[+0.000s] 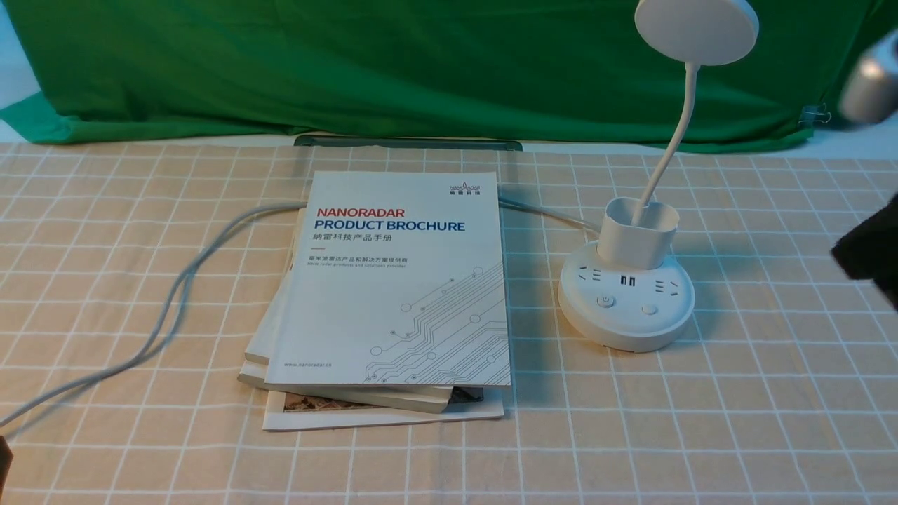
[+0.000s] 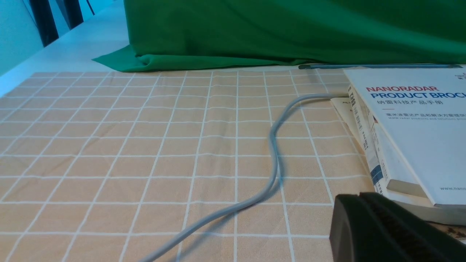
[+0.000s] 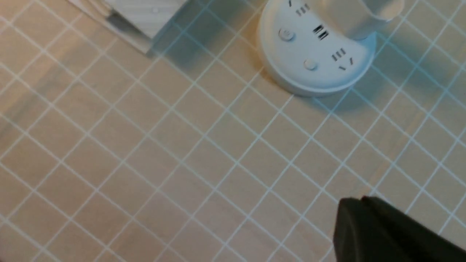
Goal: Turn on the table lamp on the light coffee tablecloth with your hand.
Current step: 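Press the button on the base of the white desk lamp with the right gripper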
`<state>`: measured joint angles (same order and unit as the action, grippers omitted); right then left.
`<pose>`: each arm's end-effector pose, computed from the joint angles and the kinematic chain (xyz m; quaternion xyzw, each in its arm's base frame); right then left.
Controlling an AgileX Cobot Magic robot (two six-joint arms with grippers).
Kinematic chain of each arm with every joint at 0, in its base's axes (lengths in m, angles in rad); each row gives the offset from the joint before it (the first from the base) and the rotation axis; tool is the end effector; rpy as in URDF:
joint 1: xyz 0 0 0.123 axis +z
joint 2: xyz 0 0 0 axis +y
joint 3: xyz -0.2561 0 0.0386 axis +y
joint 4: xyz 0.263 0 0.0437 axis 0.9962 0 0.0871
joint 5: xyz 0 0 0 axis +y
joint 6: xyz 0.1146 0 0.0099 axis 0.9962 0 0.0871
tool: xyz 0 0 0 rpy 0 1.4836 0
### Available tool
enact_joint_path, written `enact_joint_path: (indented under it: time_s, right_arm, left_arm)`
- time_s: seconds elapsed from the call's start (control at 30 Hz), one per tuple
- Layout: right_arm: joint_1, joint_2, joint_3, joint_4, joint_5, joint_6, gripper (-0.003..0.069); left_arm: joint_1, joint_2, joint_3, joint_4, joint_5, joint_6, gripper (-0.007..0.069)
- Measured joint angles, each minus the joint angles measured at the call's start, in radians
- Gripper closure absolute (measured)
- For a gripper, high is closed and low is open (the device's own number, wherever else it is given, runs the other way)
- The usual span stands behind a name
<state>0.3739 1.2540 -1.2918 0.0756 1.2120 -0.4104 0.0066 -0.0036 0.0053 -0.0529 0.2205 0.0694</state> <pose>0.2497 0.1067 0.3304 -0.3667 0.8982 0.0332 0.2400 0.1208 -0.0005 0.1884 0.0080 0.7530 0.0037 0.6579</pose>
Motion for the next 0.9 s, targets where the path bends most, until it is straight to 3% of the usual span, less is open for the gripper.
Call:
enact_joint_path:
  time_s: [0.23,0.53,0.9]
  right_arm:
    - [0.015,0.21,-0.004,-0.016,-0.026,0.023,0.0631]
    - [0.015,0.464,-0.019,-0.019,-0.211,0.049,0.0631]
    - [-0.036,0.643,-0.138,-0.025,-0.241,0.075,0.0631]
  left_arm:
    - [0.0,0.0,0.0,0.0,0.0,0.0,0.0603]
    - [0.0,0.0,0.0,0.0,0.0,0.0,0.0603]
    - [0.0,0.0,0.0,0.0,0.0,0.0,0.0603]
